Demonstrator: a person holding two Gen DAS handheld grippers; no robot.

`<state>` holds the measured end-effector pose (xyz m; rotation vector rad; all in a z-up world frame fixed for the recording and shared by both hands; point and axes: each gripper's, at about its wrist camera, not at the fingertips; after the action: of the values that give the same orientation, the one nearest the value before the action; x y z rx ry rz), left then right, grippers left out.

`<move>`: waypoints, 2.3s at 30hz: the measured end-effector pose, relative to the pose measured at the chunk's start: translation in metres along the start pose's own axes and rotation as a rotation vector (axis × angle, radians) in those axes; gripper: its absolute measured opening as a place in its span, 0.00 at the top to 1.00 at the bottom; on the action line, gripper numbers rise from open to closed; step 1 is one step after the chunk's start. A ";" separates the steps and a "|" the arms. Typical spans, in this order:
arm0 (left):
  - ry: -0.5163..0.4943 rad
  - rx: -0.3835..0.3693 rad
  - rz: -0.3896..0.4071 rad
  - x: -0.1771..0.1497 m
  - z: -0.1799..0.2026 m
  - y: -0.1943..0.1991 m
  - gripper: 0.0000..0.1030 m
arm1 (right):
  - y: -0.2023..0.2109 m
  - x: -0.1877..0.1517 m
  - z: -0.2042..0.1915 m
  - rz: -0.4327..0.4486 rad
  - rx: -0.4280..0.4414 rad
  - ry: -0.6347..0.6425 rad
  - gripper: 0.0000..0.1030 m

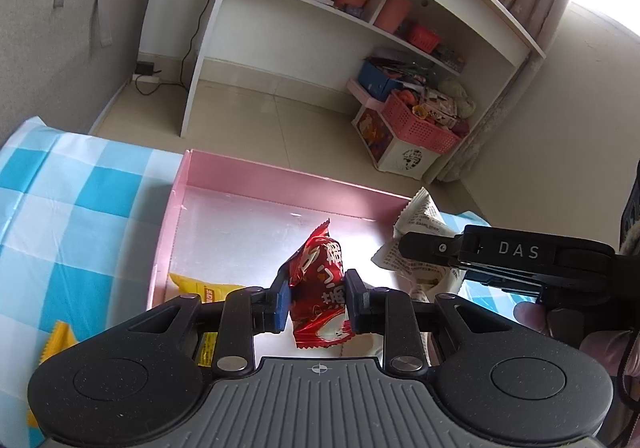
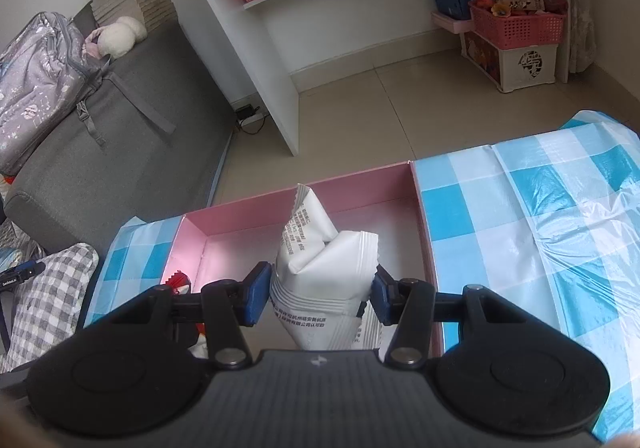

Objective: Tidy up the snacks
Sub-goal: 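Carry the red candy and white pastry in both tools over the pink box, then lower both snacks into the pink box and open both tools, then withdraw both tools from the box toward the remaining snacks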

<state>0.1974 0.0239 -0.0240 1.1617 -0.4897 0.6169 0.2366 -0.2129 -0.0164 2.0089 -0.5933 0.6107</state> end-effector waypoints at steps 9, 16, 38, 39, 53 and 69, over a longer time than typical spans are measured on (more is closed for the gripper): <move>0.031 0.073 -0.013 0.002 0.006 -0.043 0.75 | -0.016 0.000 0.014 0.016 0.008 -0.035 0.54; 0.027 0.111 0.019 0.002 0.005 -0.046 0.72 | -0.013 0.000 0.012 0.040 -0.017 -0.033 0.50; -0.059 0.187 -0.016 -0.016 0.014 0.044 0.11 | 0.056 -0.016 -0.024 0.021 -0.039 0.054 0.03; -0.064 0.192 -0.017 -0.018 0.014 0.050 0.10 | 0.058 -0.019 -0.027 0.017 -0.044 0.061 0.03; -0.103 0.281 -0.008 -0.060 -0.021 0.105 0.05 | 0.079 -0.065 -0.062 -0.033 -0.049 0.209 0.00; -0.243 0.278 -0.001 -0.099 -0.051 0.125 0.05 | 0.064 -0.110 -0.062 -0.122 -0.082 0.270 0.00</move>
<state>0.0425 0.0868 -0.0184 1.5109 -0.6237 0.5570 0.1016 -0.1697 -0.0163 1.8317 -0.3260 0.7550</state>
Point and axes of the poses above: each gripper's, at about its wrist camera, not at the fingertips, and y roughly against the way its jaws point, z to its right, x to its top, and after that the axes turned 7 degrees about x, right-handed
